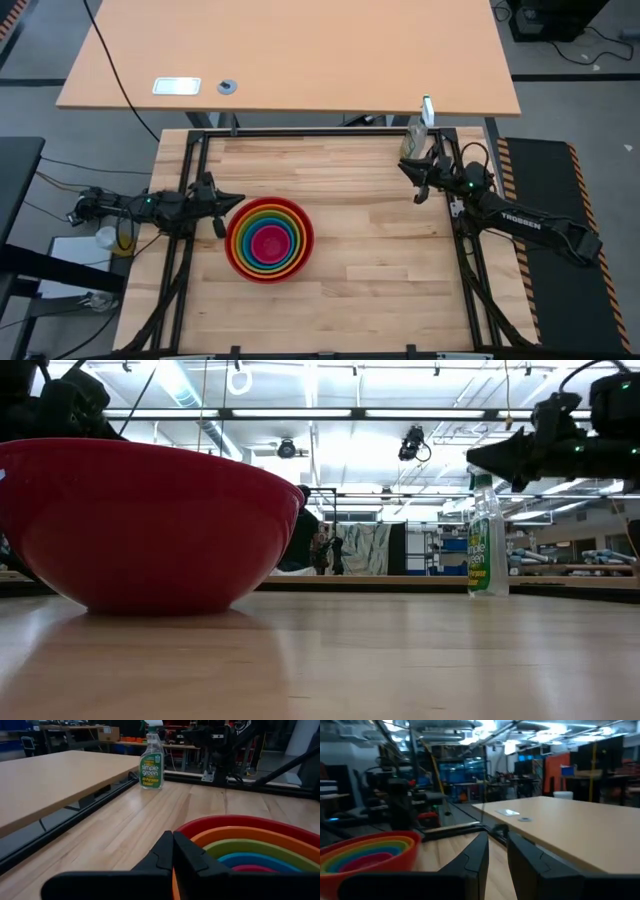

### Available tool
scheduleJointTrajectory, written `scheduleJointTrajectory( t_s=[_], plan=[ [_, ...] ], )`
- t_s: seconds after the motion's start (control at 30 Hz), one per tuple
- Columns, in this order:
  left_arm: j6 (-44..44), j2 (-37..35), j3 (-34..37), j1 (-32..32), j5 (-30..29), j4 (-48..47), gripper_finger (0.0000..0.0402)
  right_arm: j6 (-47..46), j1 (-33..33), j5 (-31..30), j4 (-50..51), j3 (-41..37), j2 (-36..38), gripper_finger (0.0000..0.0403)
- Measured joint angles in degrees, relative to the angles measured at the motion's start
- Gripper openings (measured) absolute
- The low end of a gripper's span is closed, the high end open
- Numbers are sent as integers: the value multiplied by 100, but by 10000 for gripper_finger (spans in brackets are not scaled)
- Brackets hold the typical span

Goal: Nest bowls inside each other
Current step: Return to Home Position

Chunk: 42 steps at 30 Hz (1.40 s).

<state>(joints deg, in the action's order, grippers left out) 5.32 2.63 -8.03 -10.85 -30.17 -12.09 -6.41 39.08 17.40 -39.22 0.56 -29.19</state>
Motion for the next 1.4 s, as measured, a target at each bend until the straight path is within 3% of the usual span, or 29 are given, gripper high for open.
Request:
scheduleJointTrajectory(
  t_s=[0.53,0.77,0.97,1.4],
  plan=[
    [0,7,0,0,2,32,9,0,-467,25,89,-2,1409,78],
    [0,7,0,0,2,31,9,-1,-683,25,1734,-7,1862,78],
    [1,7,0,0,2,30,9,-1,-809,25,2688,-11,1961,78],
    [1,7,-3,2,1,28,9,-1,-812,25,2690,-11,1959,78]
  ],
)
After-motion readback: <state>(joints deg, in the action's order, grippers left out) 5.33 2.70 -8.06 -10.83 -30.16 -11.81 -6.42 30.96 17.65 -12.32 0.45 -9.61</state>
